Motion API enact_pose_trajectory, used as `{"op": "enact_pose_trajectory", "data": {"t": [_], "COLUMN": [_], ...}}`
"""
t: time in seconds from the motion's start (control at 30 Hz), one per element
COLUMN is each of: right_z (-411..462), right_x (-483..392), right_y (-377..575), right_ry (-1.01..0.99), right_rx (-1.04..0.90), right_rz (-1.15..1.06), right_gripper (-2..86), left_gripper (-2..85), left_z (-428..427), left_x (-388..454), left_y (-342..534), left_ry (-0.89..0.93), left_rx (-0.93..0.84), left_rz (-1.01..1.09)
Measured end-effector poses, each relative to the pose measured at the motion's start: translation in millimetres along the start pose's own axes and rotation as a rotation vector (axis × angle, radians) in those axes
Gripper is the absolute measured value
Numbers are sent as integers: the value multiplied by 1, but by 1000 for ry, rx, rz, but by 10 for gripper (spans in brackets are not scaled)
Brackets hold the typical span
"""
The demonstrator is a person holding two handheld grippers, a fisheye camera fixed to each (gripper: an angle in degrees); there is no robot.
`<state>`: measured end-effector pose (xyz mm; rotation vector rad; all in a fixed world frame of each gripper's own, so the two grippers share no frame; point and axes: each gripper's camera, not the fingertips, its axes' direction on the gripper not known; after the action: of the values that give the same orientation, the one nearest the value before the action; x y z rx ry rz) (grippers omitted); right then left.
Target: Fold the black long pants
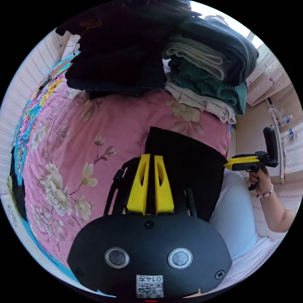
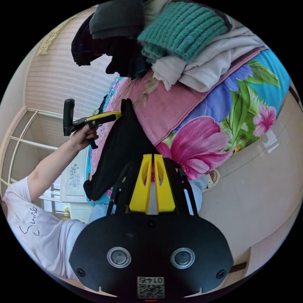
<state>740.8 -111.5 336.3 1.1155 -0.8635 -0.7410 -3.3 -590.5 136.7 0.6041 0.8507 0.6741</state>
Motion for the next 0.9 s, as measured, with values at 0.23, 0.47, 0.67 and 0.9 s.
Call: {"op": "enact_pose_trajectory", "data": {"t": [0.23, 0.47, 0.67, 0.9], "right_z": [41, 133, 333, 564], "right_x": [-41, -188, -361, -494], "right_y": [29, 71, 112, 162], "right_ry": [210, 418, 227, 487], "right_rx": [12, -43, -376, -561], "right_rz": [-22, -477, -970, -1222], "right_gripper": [5, -2, -4, -4], "left_gripper": [-2, -5, -9, -10], "left_z": [-109, -151, -125, -96], "left_x": [-15, 24, 54, 38], "left_y": [130, 391, 486, 498], "left_ry": [-309, -447, -293, -221], "left_rx": [179, 174, 182, 199], "left_rz": [64, -258, -491, -487]}}
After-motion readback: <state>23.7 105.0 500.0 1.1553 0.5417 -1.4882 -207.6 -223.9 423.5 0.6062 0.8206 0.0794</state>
